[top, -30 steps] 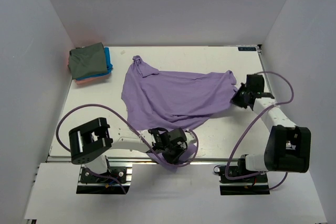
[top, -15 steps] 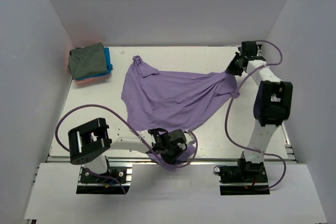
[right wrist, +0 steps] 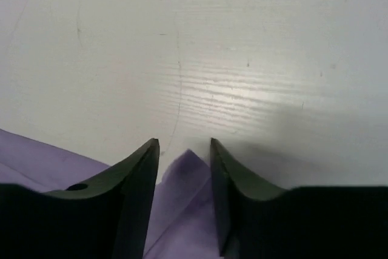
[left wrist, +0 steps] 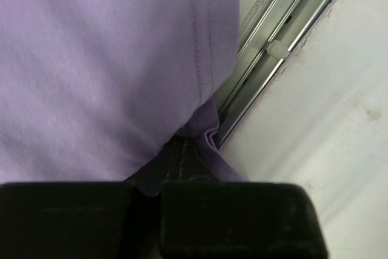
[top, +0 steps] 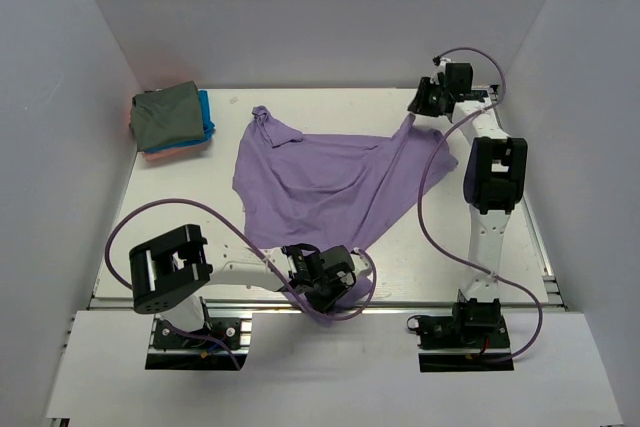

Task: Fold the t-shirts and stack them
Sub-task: Flatten out the tshirt

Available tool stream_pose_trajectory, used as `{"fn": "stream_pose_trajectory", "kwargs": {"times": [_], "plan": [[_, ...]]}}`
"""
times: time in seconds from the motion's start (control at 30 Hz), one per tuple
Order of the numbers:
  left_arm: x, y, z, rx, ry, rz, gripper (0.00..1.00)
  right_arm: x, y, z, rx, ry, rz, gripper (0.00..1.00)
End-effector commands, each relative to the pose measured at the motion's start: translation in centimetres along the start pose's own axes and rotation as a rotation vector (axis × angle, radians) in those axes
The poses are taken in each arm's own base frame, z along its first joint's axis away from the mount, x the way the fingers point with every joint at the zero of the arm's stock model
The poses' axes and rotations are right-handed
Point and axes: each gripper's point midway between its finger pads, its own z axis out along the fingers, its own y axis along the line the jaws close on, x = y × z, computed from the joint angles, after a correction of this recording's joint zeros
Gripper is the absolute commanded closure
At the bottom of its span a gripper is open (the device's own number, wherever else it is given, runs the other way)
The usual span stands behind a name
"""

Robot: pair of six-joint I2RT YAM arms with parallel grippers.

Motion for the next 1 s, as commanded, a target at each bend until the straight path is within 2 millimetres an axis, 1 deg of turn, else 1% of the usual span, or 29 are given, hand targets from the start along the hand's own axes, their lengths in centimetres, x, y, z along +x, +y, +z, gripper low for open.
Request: {"fn": "stream_pose_trajectory", "kwargs": {"times": [0.0,0.03,0.07,0.1,0.13,0.17,0.2,0.23,0.27,0.3,0.33,0.37,0.4,0.43,0.47,0.5,0.53,0.57,0.67,0.7,0.73,0.77,0.83,0.87,0.9,0.97], "plan": [[0.5,1.6,-0.6,-0.064,0.020,0.008,1.00,-2.4,0.9,-0.3,-0.011,-0.037,-0.158,0.51],[0.3,1.5,-0.7,-0.061,0.011,0.009,1.00,-2.5,0.9,-1.8,0.012,-0.034,-0.157,0.34],[0.3,1.5,-0.8,-0.058,0.001,0.009,1.00,-3.9,0.7,-3.6,0.054,-0.070,-0.143,0.10],[0.1,1.4,-0.8,-0.056,-0.008,0.010,1.00,-4.1,0.7,-4.5,0.071,-0.078,-0.132,0.10],[-0.2,1.3,-1.0,-0.052,-0.020,0.011,1.00,-4.6,0.7,-6.2,0.085,-0.099,-0.124,0.10],[0.2,1.6,-0.9,-0.064,-0.014,0.010,1.00,-3.4,0.2,-6.7,0.106,-0.080,-0.103,0.10],[-0.1,1.5,-1.2,-0.060,-0.025,0.002,1.00,-3.8,-0.7,-8.5,0.183,-0.103,-0.075,0.10],[-0.4,1.6,-1.4,-0.064,-0.047,0.004,1.00,-3.3,-0.7,-9.8,0.208,-0.104,-0.035,0.10],[-0.4,1.6,-1.4,-0.065,-0.048,0.004,1.00,-3.4,-2.9,-11.1,0.280,-0.115,0.009,0.10],[-1.0,1.5,-1.8,-0.067,-0.075,0.005,1.00,-2.3,-4.8,-12.6,0.355,-0.103,0.083,0.10],[-0.8,1.8,-1.9,-0.080,-0.080,0.005,1.00,-2.1,-5.0,-13.6,0.373,-0.109,0.131,0.10],[-1.2,1.8,-2.3,-0.083,-0.100,-0.005,1.00,1.2,-5.8,-13.9,0.403,-0.021,0.191,0.10],[-1.0,1.8,-2.3,-0.083,-0.101,-0.014,1.00,2.0,-7.8,-14.8,0.443,-0.004,0.239,0.10],[-1.4,2.1,-2.3,-0.099,-0.117,-0.015,1.00,3.0,-8.3,-14.9,0.449,0.015,0.306,0.10],[-1.7,1.9,-2.6,-0.095,-0.130,-0.014,1.00,5.1,-9.8,-15.4,0.482,0.072,0.362,0.10],[-1.7,1.9,-2.6,-0.095,-0.130,-0.014,1.00,5.9,-9.8,-15.2,0.461,0.102,0.389,0.10],[-2.0,2.2,-2.9,-0.113,-0.146,-0.027,1.00,6.6,-10.4,-15.2,0.431,0.128,0.437,0.10],[-2.0,2.2,-2.9,-0.113,-0.147,-0.027,1.00,7.9,-10.3,-15.2,0.428,0.170,0.500,0.12],[-2.0,2.5,-2.9,-0.129,-0.152,-0.028,1.00,9.5,-9.5,-14.4,0.369,0.206,0.489,0.12],[-2.3,2.6,-3.1,-0.138,-0.165,-0.038,1.00,10.8,-9.6,-13.9,0.362,0.216,0.495,0.12],[-2.5,2.5,-3.1,-0.136,-0.174,-0.037,1.00,11.3,-10.1,-13.9,0.380,0.216,0.500,0.12],[-2.1,2.6,-3.0,-0.138,-0.166,-0.047,1.00,12.3,-10.3,-13.7,0.387,0.232,0.501,0.12],[-2.3,2.5,-3.2,-0.134,-0.175,-0.056,1.00,13.1,-10.8,-13.5,0.417,0.246,0.491,0.12],[-1.8,2.7,-3.0,-0.137,-0.165,-0.056,1.00,13.1,-10.9,-13.5,0.411,0.246,0.472,0.12],[-2.2,2.5,-3.2,-0.131,-0.183,-0.065,1.00,13.2,-10.7,-13.1,0.393,0.239,0.470,0.13],[-2.1,2.2,-3.2,-0.112,-0.177,-0.064,1.00,13.0,-10.5,-12.7,0.368,0.225,0.465,0.16]]}}
